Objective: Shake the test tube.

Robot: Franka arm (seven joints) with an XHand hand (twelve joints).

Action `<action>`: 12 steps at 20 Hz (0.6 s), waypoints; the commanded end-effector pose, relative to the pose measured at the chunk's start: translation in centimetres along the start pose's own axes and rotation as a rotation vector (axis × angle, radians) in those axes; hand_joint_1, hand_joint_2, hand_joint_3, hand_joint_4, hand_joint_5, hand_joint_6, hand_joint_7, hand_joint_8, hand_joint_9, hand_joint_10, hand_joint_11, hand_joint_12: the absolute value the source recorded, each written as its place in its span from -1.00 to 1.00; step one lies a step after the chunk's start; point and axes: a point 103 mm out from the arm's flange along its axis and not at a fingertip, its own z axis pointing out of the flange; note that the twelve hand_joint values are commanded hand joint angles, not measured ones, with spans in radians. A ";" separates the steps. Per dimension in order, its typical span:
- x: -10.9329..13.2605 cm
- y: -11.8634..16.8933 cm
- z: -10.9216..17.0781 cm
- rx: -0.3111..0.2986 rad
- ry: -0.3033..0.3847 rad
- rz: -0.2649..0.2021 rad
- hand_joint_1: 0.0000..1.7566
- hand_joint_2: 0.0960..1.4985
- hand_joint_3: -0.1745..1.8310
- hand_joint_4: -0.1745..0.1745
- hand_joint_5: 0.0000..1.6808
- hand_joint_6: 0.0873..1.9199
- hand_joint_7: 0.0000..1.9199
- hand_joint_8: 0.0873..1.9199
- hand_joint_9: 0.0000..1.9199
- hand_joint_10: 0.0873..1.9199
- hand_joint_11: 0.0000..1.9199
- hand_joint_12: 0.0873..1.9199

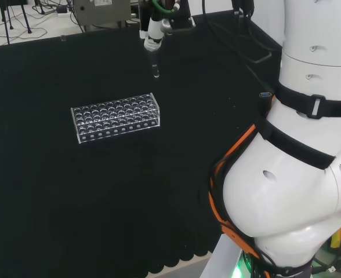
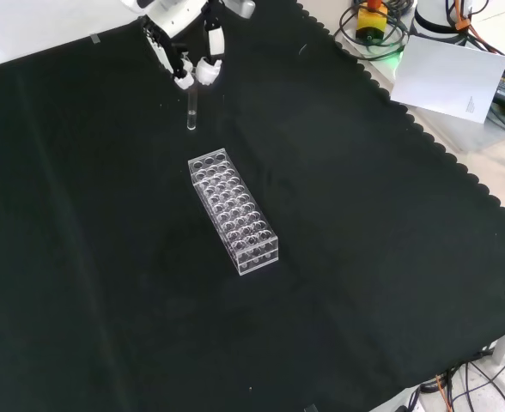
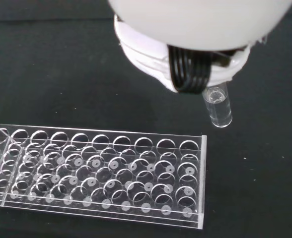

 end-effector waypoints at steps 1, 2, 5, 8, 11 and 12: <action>2.6 0.8 0.3 0.004 0.014 -0.047 0.64 -0.33 -0.14 -1.00 0.73 -1.00 0.53 -0.43 0.56 -0.86 0.50 0.04; 3.2 0.9 0.3 0.004 0.019 -0.059 0.64 -0.33 -0.14 -1.00 0.73 -1.00 0.53 -0.43 0.56 -0.86 0.50 0.04; 5.1 1.4 0.3 0.001 0.037 -0.096 0.64 -0.33 -0.14 -1.00 0.73 -1.00 0.53 -0.43 0.56 -0.86 0.50 0.04; 6.9 1.8 0.1 -0.004 0.049 -0.135 0.64 -0.33 -0.14 -1.00 0.73 -1.00 0.53 -0.43 0.56 -0.86 0.50 0.04; 8.0 2.1 0.0 -0.005 0.048 -0.161 0.64 -0.33 -0.14 -1.00 0.73 -1.00 0.53 -0.43 0.56 -0.86 0.50 0.04; 8.1 2.1 0.0 -0.005 0.046 -0.163 0.64 -0.33 -0.14 -1.00 0.73 -1.00 0.53 -0.43 0.56 -0.86 0.50 0.04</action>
